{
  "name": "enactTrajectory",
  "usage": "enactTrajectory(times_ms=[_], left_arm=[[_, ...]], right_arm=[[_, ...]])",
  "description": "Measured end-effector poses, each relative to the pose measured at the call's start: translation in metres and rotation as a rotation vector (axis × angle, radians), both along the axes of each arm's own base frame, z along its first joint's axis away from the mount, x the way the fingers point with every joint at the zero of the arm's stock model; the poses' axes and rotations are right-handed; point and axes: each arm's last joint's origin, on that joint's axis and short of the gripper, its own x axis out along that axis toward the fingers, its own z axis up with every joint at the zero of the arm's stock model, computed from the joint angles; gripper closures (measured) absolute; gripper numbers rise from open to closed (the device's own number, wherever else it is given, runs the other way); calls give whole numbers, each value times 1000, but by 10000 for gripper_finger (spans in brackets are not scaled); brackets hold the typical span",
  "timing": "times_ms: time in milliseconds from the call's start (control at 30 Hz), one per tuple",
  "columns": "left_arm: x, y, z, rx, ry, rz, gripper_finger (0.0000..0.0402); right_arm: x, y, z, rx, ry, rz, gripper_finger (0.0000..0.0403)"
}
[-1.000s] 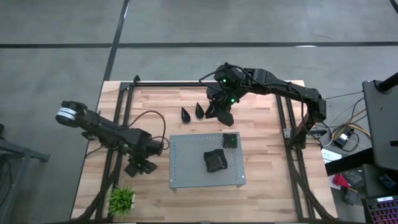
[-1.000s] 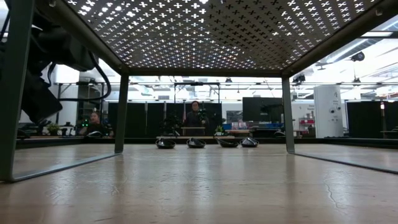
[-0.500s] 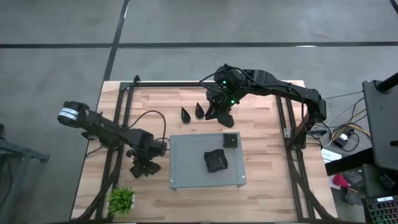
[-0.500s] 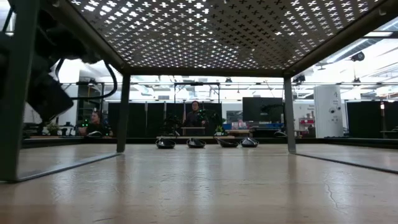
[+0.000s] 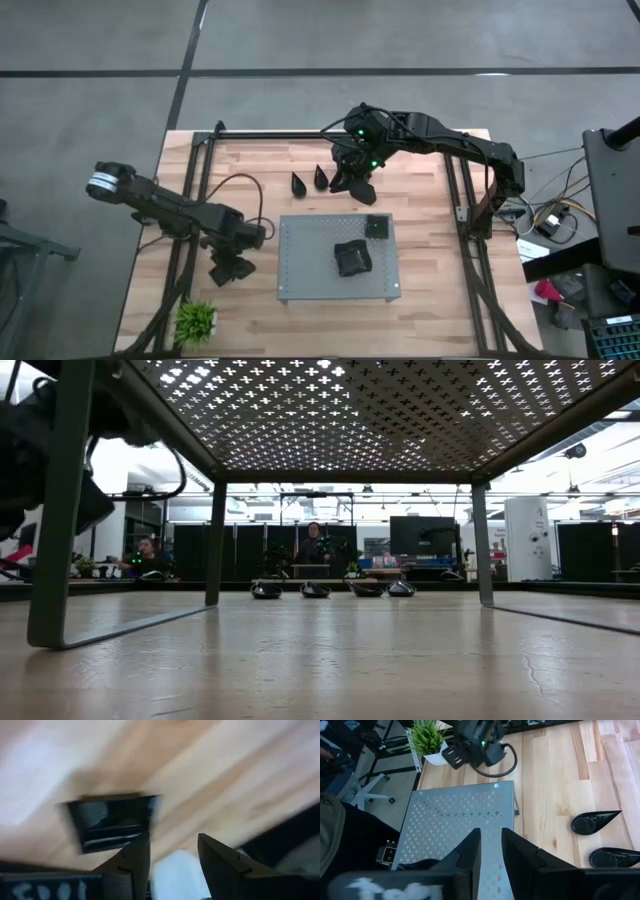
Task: Pick & Place Mini shaped plates
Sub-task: Stack the square plate on top of the other square plates on the shelf
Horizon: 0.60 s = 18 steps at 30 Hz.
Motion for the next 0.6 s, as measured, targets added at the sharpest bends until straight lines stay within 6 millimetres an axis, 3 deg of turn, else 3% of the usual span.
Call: enactTrajectory(times_ms=[267,600], left_arm=[[-15,6,-6,135,95,-52,244],[-27,10,-18,184,149,-71,244]], right_arm=[[1,0,1,-3,-14,0,326],[2,0,2,-3,-28,-3,342]])
